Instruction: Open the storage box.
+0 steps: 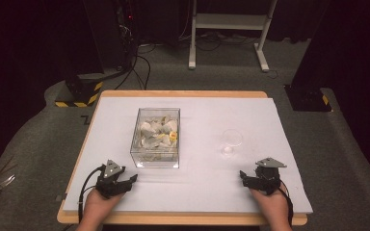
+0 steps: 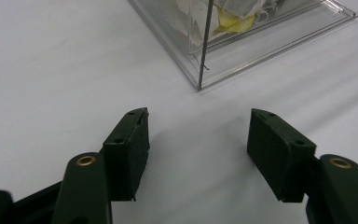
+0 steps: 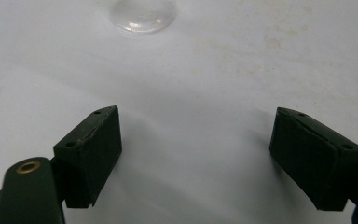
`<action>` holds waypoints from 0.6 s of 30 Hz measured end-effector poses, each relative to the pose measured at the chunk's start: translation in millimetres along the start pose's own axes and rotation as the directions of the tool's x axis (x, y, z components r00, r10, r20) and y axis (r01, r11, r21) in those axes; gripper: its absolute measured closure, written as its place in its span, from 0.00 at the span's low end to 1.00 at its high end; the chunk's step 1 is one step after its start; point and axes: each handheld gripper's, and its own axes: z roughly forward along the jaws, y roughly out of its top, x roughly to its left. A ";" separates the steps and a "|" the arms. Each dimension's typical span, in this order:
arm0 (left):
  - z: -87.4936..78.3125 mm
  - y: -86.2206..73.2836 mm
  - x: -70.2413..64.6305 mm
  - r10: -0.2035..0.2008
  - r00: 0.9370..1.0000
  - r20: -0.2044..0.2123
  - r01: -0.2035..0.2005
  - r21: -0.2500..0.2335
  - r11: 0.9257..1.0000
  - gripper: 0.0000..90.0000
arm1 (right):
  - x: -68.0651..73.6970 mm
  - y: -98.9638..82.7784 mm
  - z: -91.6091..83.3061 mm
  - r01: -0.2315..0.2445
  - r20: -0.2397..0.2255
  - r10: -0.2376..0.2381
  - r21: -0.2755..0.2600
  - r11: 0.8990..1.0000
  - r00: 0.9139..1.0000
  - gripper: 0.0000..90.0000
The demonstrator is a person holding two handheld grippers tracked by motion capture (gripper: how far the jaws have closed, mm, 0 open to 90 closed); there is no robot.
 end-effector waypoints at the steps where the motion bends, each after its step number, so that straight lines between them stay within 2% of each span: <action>1: 0.1 0.0 -0.4 0.002 1.000 -0.002 -0.002 0.000 1.000 0.43 | -0.1 0.1 0.0 0.000 -0.002 0.000 0.001 1.000 1.000 0.18; 13: 0.1 0.2 -2.3 -0.004 1.000 -0.014 0.004 0.003 1.000 0.41 | -0.1 -0.2 0.1 -0.001 -0.001 0.001 -0.003 1.000 1.000 0.18; 16: -0.8 0.2 -4.5 -0.019 0.999 -0.034 0.019 0.004 1.000 0.40 | -0.3 0.0 0.1 -0.001 -0.003 0.001 -0.001 1.000 1.000 0.18; 18: -2.5 0.6 -5.8 -0.032 0.999 -0.032 0.032 -0.004 0.999 0.40 | -0.3 0.0 0.1 -0.002 -0.003 0.002 -0.001 1.000 1.000 0.18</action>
